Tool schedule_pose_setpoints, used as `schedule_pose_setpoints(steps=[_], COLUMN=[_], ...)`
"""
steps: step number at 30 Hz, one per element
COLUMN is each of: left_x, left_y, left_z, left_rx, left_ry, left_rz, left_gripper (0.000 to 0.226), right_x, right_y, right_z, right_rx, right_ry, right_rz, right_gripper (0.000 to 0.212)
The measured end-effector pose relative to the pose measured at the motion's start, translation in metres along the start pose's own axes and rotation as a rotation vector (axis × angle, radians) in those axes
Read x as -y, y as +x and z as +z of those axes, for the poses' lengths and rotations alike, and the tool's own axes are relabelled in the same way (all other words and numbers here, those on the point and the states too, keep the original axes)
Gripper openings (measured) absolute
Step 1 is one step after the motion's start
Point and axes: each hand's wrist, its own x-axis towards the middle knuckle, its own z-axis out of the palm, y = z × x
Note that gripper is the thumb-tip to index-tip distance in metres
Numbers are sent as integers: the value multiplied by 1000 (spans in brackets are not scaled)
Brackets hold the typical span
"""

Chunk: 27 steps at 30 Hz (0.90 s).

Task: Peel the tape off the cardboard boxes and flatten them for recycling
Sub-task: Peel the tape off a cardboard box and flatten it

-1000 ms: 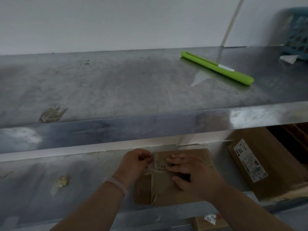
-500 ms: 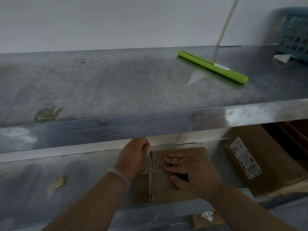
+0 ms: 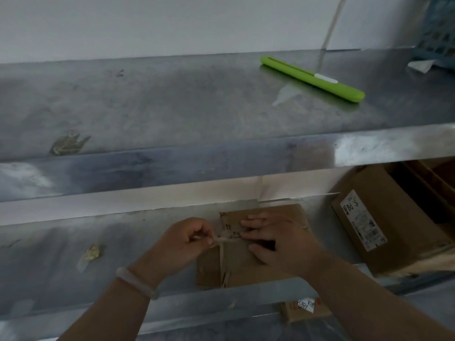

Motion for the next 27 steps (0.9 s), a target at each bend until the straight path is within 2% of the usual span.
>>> schedule_pose_setpoints(steps=[2,4,6,8,11,13,15,19,23,25,27], left_x=[-3,-7,-11,-9,-4,-2,0,-7,-15,-16,-15], left_y=[-2,-2,-2,0,-1,-2,-4,-5,-7,-4,-1], left_z=[0,2,8,16,25,28,29,29,23,20,18], left_rx=[32,27,0,-73,-111,-90,-137,-211,-303,-352,-322], left_ry=[-126,-358,-449,-296,-159,-196,-176,163,415,430,303], left_rz=[-90,-228,-287,-252,-284,-325,-317,-182,27,39,-70], left_gripper=[13,25,27,7,24,17,13,17,12,13,15], right_x=[0,0,0,-1,-2,-3,-4,-5,-6,-8,-11], right_y=[0,0,0,-1,-1,0,-1,-4,-4,-4,-5], right_z=[0,0,0,0,1,2,2,2,2,4,6], right_rx=[3,8,15,21,21,18,24,1,25,34,47], right_ry=[-7,-13,-12,-18,-10,-8,-22,-13,-26,-27,-31], right_rz=[-6,-10,-16,-16,-4,-2,-4,32,59,78,83], right_gripper=[34,34,35,35,35,35,38,57,60,60,58])
